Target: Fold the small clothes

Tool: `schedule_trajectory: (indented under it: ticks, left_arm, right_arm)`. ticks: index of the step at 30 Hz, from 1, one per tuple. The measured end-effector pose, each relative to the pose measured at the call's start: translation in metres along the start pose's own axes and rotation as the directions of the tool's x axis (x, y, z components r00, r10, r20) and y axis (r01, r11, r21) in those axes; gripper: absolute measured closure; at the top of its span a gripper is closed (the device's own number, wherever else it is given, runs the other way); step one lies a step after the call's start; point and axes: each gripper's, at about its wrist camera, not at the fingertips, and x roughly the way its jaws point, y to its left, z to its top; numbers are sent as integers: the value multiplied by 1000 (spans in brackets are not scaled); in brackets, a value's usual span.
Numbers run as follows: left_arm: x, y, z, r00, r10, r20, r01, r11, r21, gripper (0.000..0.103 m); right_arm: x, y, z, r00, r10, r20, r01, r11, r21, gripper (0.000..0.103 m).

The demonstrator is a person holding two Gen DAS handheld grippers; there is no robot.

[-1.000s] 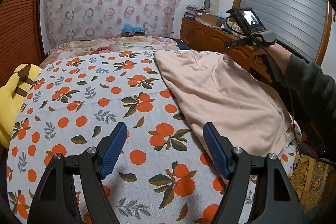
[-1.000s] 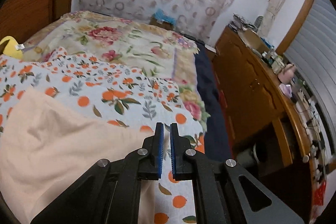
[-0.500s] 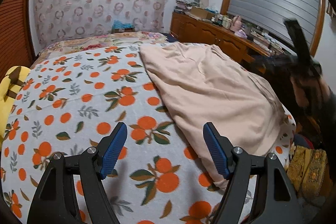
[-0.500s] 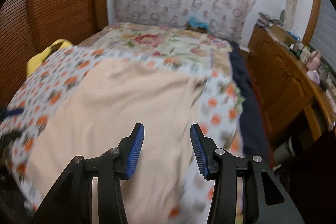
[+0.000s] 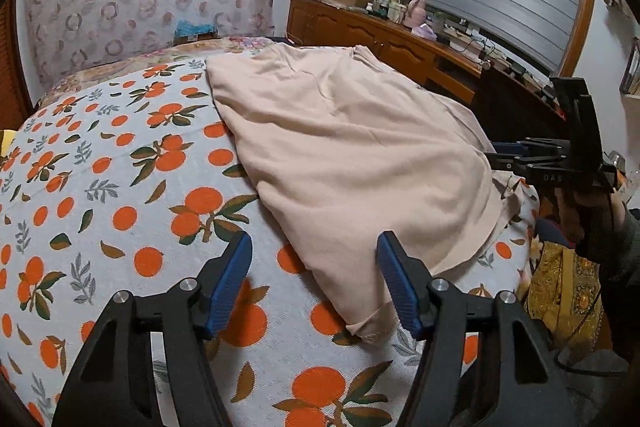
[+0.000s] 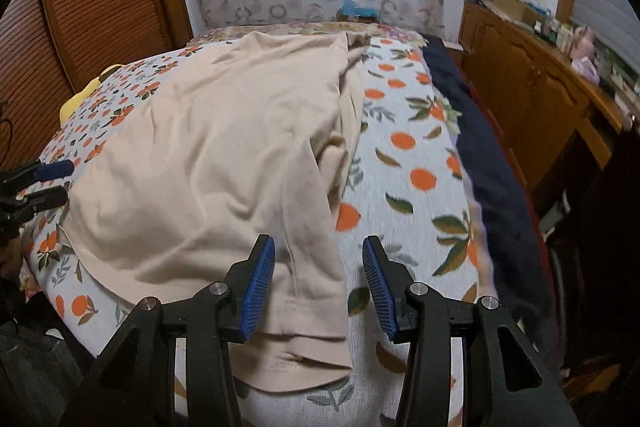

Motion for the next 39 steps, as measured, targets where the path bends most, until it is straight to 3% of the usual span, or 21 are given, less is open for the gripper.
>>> schedule_trajectory:
  ticks: [2,3,5,8,11,20,22,24,25,27,35,37,39]
  left_arm:
    - [1,0,0,1000,-3,-5,3,1000,-1,37]
    - [1,0,-1,1000,-3,-7,3,1000,0,37]
    - [0,-2,-2,1000,-2,-8,2,1000,4,37]
    - [-2,-4,-3,1000,-4,-10,4,1000,6,37]
    - [-3,-6,-6,1000,-16,-14,17,1000,8,37]
    - [1,-8,-9,999,-21,-32,21,1000,7,39]
    - [1,-8,-9,999,-24,-35,25,1000,5,39]
    - [2,-9,-9,999,-29,-39,29,1000,7,39]
    - [2,-9,-10,999,-32,-41,32,999,8,39]
    - [3,-9,-11,998,-35,-45,35,999,8,40]
    - [5,-11,-12,997,-48,-53,49,999,8,40]
    - [6,-12,-12,996,-72,-52,73,997,14,46]
    - [7,-14,-12,993,-98,-58,99,995,18,68]
  right_arm:
    - [2,0,1,1000,13,-3,-13,1000,9,57]
    - [2,0,1,1000,22,1,-22,1000,11,75]
    - [1,3,1,999,52,14,-51,999,-6,96]
    - [-16,8,-3,998,45,47,-43,999,-30,101]
    - [-25,9,-10,1000,8,29,-7,1000,-30,100]
    - [-27,8,-18,999,8,31,-8,1000,-6,100]
    - [-27,7,-17,999,5,34,-5,1000,0,90]
    - [-23,6,-19,1000,1,26,-1,1000,7,63]
    - [-19,5,-20,1000,6,7,-6,1000,12,59]
    - [-12,3,-23,999,28,-25,-28,999,31,58]
    - [-15,10,-26,999,42,-15,-42,999,17,56]
    - [-16,17,-28,998,58,-23,-58,998,-6,56]
    - [-17,26,-30,998,60,-26,-61,997,-45,69]
